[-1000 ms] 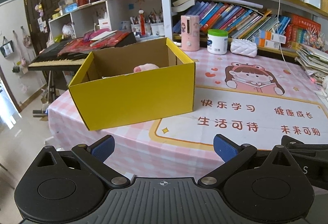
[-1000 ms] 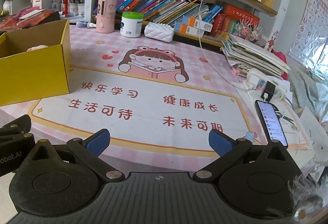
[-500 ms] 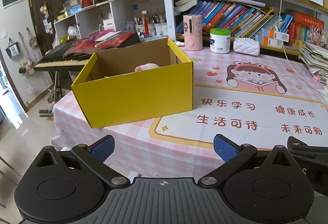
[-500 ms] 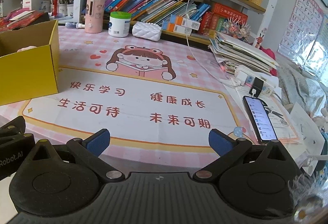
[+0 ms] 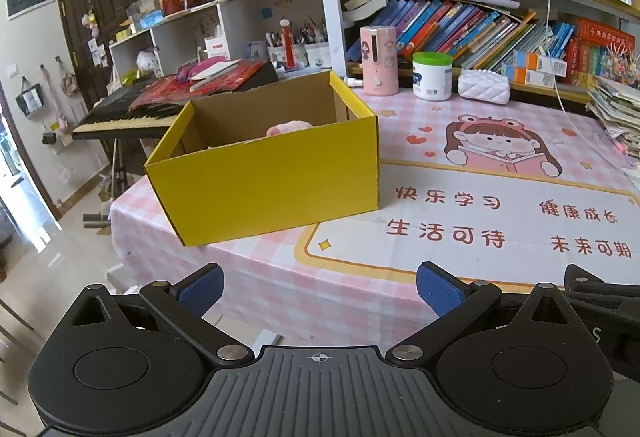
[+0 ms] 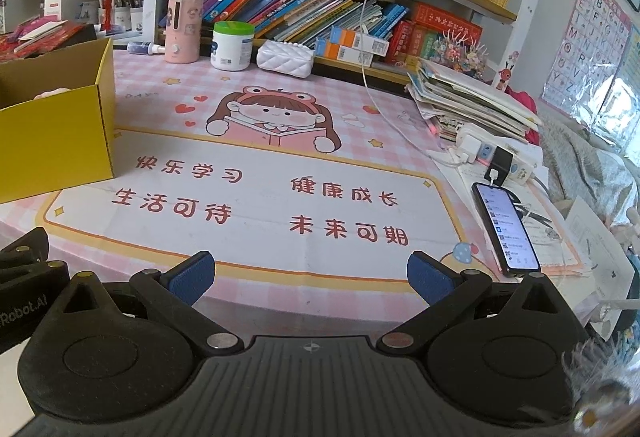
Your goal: Organize objects
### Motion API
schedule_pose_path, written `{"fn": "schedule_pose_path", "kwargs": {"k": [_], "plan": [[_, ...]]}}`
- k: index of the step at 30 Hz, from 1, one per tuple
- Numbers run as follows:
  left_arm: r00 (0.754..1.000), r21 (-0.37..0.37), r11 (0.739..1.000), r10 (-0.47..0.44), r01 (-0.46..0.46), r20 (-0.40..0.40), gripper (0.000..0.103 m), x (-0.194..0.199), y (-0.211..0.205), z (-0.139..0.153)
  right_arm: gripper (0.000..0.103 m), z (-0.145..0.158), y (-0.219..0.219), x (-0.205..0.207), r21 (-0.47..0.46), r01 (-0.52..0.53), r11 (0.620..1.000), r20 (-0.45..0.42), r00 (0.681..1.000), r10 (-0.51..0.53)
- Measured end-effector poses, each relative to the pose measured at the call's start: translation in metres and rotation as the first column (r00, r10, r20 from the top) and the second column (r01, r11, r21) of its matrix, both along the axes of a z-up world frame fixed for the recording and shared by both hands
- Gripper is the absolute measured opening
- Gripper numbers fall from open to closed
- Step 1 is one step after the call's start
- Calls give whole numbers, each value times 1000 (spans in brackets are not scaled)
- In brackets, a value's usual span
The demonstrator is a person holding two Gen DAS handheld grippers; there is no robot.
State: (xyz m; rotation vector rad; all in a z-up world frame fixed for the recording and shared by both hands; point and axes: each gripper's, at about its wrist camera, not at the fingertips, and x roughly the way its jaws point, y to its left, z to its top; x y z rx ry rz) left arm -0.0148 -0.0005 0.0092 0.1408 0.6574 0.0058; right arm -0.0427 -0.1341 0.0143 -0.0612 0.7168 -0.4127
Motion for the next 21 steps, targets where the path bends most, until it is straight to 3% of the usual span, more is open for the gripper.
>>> {"fn": "schedule_pose_path", "kwargs": {"k": [21], "plan": [[1000, -3, 1000, 0, 0, -7, 103, 3, 0, -2, 103, 0, 0, 1, 0, 1, 1000, 1, 1000, -1]]}}
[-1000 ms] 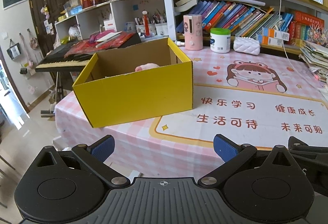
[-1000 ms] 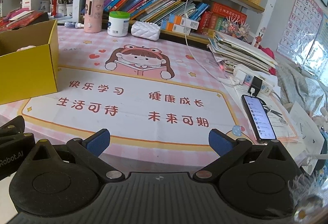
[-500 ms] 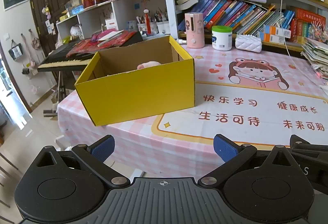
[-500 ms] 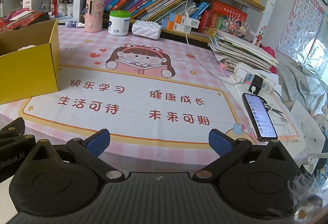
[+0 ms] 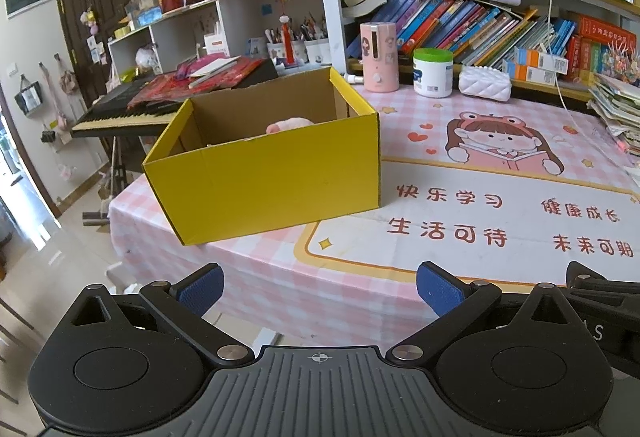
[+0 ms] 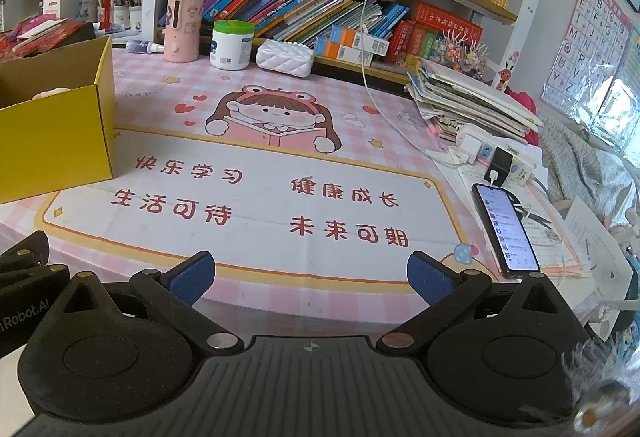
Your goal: Organize objects
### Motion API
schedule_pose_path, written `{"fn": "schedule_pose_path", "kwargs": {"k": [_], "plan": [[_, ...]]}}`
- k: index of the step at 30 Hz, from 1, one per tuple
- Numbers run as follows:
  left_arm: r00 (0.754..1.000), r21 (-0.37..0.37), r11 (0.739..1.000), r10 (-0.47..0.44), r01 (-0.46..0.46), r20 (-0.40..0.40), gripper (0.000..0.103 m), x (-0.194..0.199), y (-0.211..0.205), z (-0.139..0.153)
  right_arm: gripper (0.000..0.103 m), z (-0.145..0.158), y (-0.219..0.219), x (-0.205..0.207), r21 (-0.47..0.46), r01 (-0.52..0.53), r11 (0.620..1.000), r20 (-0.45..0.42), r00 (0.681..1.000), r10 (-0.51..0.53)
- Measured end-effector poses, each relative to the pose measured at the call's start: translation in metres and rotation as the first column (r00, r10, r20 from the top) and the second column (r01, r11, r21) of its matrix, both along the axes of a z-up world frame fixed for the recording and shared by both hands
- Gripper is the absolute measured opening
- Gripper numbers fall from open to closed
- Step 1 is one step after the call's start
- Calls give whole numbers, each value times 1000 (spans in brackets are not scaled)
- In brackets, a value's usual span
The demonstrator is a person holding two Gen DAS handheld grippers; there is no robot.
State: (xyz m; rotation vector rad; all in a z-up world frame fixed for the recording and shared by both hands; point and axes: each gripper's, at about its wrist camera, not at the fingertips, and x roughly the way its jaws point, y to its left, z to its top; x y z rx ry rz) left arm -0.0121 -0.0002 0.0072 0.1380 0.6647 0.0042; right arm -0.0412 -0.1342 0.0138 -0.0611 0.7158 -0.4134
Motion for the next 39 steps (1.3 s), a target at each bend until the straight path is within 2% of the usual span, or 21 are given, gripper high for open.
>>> {"fn": "schedule_pose_path", "kwargs": {"k": [3, 7, 9, 15, 39], "plan": [[1000, -11, 1000, 0, 0, 7, 103, 2, 1, 2, 103, 0, -1, 1, 11, -5, 1000, 1, 1000, 5], [999, -64, 998, 15, -12, 40, 103, 2, 7, 9, 103, -3, -2, 4, 32, -36, 999, -20, 999, 37], [999, -86, 996, 7, -3, 38, 103, 3, 8, 10, 103, -4, 1, 4, 47, -78, 996, -23, 997, 80], [999, -89, 995, -35, 36, 20, 103, 5, 2, 7, 103, 1, 13, 2, 60, -185, 981, 12, 983, 185], [998, -134, 989, -60, 60, -3, 103, 7, 1, 5, 103, -1, 15, 5, 90, -193, 977, 7, 981, 193]]}}
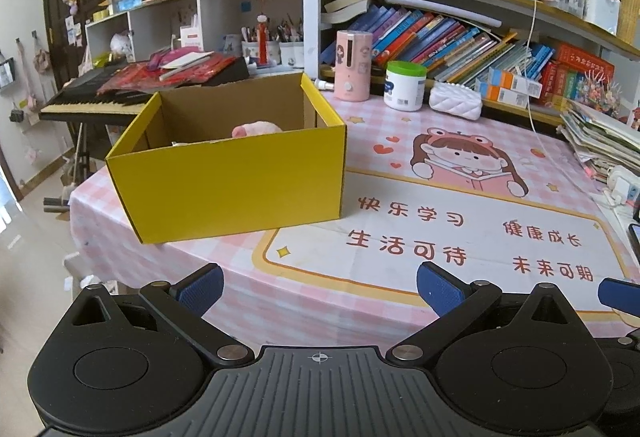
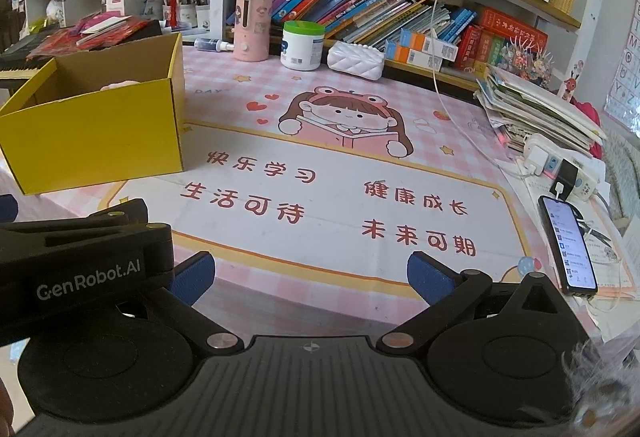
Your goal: Organize objects
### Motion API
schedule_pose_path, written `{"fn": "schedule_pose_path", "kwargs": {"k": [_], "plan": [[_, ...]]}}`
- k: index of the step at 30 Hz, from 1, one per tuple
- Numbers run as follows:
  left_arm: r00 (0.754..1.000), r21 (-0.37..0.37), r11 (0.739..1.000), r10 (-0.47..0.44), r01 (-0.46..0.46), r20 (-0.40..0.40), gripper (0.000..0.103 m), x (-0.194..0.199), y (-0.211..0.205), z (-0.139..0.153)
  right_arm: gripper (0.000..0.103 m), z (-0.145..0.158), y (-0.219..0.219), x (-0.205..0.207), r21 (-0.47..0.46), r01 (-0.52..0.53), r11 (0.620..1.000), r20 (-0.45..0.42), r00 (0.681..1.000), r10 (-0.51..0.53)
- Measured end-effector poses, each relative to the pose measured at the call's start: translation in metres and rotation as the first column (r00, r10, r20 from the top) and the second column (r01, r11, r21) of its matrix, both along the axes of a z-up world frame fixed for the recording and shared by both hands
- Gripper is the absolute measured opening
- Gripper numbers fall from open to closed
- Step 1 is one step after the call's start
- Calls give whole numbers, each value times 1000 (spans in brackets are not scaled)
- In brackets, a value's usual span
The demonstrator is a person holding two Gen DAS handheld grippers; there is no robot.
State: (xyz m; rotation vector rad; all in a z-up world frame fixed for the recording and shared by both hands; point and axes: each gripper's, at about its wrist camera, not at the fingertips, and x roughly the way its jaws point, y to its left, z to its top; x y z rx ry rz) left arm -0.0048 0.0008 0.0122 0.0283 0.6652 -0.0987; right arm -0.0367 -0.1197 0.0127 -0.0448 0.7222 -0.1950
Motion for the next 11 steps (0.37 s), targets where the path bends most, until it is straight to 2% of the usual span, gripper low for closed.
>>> {"fn": "schedule_pose_path", "kwargs": {"k": [11], "plan": [[1000, 4, 1000, 4, -4, 6, 103, 1, 0, 1, 103, -2, -1, -1, 1, -3, 1000, 1, 1000, 3]]}}
